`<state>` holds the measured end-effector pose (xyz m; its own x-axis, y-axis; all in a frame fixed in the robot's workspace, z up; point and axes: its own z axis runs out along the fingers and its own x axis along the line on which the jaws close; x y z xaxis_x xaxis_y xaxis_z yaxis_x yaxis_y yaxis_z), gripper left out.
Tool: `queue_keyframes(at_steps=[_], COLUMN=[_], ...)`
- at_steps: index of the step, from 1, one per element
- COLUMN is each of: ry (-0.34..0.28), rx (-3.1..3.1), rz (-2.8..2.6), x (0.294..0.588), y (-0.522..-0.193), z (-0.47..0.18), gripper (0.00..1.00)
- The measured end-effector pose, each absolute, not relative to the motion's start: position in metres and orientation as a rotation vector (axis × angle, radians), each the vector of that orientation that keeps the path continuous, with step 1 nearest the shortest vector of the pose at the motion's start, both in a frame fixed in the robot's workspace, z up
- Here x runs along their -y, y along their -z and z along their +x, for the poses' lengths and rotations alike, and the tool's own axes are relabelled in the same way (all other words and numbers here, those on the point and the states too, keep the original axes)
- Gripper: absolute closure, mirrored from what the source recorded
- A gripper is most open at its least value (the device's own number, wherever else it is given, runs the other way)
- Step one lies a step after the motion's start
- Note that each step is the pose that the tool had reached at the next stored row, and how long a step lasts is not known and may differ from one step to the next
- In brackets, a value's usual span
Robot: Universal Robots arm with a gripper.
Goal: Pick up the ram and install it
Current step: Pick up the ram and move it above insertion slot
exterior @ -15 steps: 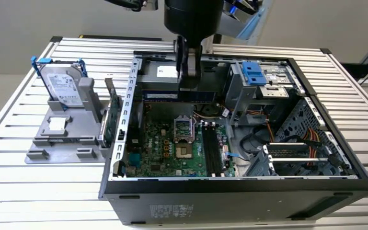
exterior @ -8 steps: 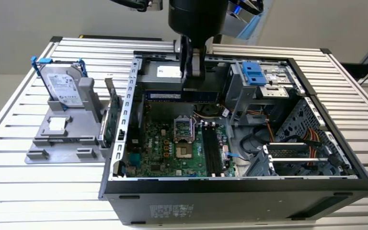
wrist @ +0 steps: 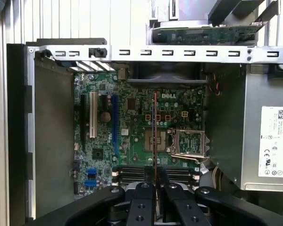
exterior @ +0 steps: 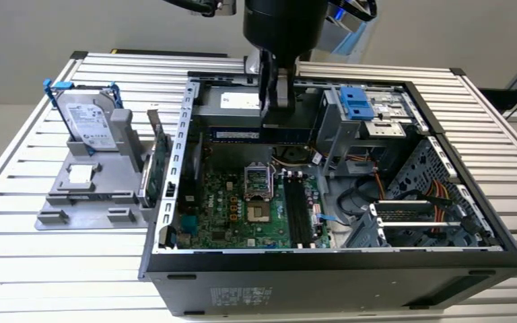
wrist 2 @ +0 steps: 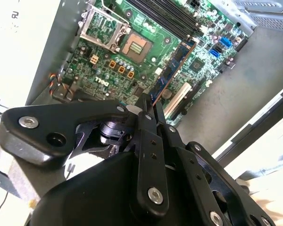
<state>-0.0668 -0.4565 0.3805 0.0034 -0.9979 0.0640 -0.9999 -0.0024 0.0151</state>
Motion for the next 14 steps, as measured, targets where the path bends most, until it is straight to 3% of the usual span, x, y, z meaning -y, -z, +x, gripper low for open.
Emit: queue_keyframes(at_steps=[14], ry=[-0.053], rx=[2.193], rz=[2.170], x=[0.456], y=[-0.380], z=[-0.049], gripper=[1.00])
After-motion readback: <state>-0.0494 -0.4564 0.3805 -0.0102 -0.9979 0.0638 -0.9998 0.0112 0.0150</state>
